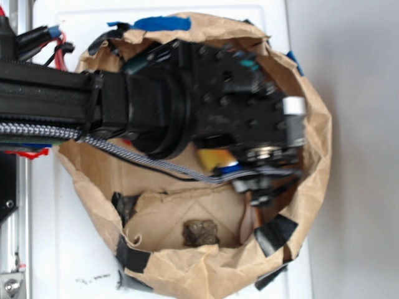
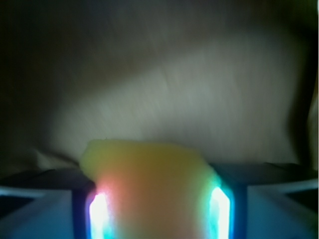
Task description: Grab the green sponge.
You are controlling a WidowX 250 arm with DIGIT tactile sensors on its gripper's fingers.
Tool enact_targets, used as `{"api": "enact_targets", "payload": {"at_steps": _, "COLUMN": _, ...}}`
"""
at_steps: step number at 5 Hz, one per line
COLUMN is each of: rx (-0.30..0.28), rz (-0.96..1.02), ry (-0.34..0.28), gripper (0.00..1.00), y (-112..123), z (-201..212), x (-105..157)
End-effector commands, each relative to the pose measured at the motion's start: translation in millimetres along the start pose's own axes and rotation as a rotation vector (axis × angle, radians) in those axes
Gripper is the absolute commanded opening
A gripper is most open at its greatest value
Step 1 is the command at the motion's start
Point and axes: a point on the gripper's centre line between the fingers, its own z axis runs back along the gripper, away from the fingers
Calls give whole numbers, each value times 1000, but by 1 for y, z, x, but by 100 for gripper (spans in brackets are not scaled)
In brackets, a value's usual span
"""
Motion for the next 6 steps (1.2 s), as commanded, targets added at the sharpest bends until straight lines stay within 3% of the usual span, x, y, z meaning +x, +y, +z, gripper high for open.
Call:
{"api": "enact_targets", "payload": {"at_steps": 1, "rx": 12, "rz": -102, "ry": 41, "gripper": 0, "y": 6, "z": 87, "x": 15}}
{"api": "enact_targets", "payload": {"at_steps": 2, "rx": -3, "rz": -192, "ry": 64, "gripper": 0, "y": 24, "z": 105, "x": 6}}
{"api": "enact_targets", "payload": {"at_steps": 3, "rx": -105, "rz": -248, "ry": 20, "gripper": 0, "y": 49, "z": 111, "x": -4}}
{"api": "enact_targets", "payload": {"at_steps": 4, "rx": -164, "rz": -298, "ry": 44, "gripper": 0, "y": 59, "z": 125, "x": -8}}
{"api": "enact_targets", "payload": {"at_steps": 5, "rx": -161, "rz": -339, "ry": 39, "gripper": 0, "y": 60, "z": 130, "x": -17}}
{"api": "enact_targets", "payload": {"at_steps": 6, "rx": -130, "rz": -338, "ry": -15, "gripper": 0, "y": 51, "z": 119, "x": -23}}
